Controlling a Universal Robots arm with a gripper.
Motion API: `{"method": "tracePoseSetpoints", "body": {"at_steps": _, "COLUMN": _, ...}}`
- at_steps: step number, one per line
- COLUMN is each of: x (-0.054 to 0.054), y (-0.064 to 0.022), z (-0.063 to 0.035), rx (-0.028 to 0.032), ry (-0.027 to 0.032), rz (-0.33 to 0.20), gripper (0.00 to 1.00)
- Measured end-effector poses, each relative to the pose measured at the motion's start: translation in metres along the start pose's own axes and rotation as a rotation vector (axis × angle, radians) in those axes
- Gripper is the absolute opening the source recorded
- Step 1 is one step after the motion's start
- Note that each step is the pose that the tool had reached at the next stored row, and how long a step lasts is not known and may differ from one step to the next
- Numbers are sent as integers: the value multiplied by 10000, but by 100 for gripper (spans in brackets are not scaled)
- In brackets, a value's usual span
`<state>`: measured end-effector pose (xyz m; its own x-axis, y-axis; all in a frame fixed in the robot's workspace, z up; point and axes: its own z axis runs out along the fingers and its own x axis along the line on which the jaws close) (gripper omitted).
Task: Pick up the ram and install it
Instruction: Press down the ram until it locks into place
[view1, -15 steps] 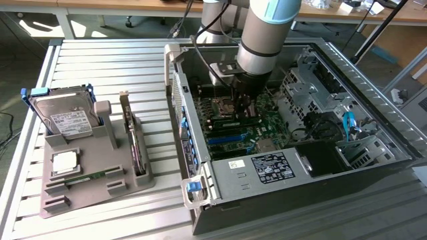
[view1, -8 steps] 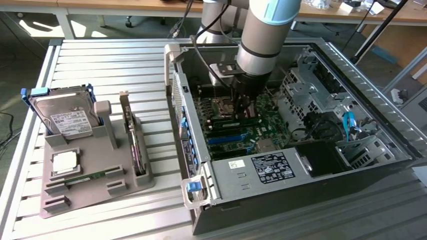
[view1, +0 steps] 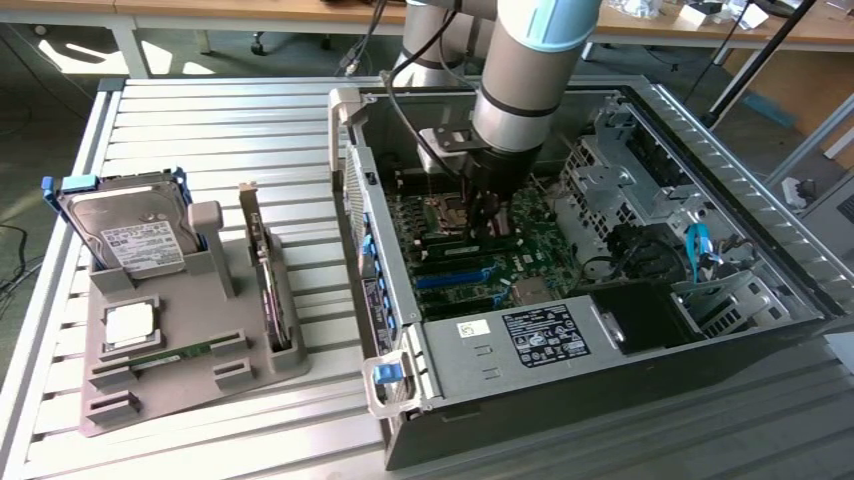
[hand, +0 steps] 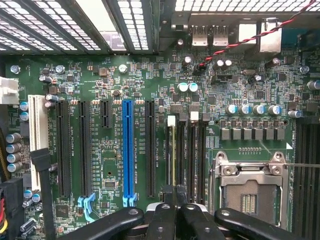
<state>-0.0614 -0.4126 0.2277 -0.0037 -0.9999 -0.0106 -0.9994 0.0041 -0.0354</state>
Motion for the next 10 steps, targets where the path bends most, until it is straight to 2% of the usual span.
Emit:
{"method": "tracePoseSetpoints", "body": {"at_steps": 3, "x": -1, "y": -1, "z": 2, "rx": 1, "ry": -2, "rz": 0, "gripper": 11}}
{"method": "tracePoseSetpoints", "body": {"at_steps": 5, "x": -5, "y": -4, "z": -32, "rx": 18, "ry": -31, "rz": 0, "gripper": 11}}
{"method": "tracePoseSetpoints", "body": {"at_steps": 10, "x": -4, "y": -10, "z": -268, "rx": 4, "ry": 18, "rz": -2, "gripper": 11}}
